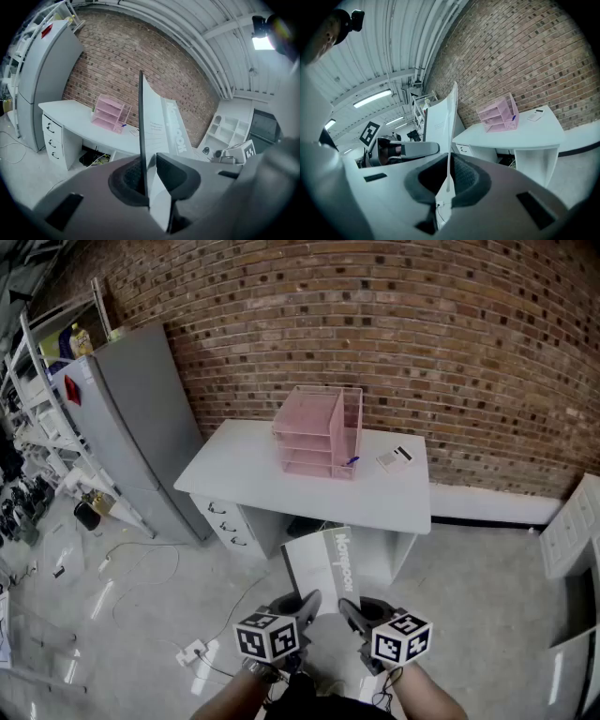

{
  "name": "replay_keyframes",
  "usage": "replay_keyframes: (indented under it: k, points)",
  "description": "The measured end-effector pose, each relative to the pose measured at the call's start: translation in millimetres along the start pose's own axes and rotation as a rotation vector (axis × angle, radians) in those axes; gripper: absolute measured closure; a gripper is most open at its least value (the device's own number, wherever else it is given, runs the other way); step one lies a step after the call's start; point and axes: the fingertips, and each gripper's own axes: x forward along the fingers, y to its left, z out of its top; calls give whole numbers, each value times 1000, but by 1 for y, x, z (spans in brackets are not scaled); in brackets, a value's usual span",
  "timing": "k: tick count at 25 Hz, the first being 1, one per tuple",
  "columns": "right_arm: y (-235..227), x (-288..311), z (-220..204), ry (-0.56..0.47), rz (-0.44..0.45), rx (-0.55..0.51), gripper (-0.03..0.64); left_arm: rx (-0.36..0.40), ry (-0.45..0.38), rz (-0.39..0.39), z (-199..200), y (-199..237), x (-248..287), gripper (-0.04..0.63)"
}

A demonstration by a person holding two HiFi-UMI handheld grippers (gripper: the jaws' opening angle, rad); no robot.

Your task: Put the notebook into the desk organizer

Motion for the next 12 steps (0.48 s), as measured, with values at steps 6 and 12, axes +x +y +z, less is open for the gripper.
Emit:
replay_keyframes:
  k: [6, 12]
  points:
    - [-1, 3, 0, -4, -2, -1, 604, -1, -3, -5, 0, 3, 1, 545]
    - [0, 12, 0, -6, -1, -2, 603, -13, -2, -12, 2, 12, 1, 545]
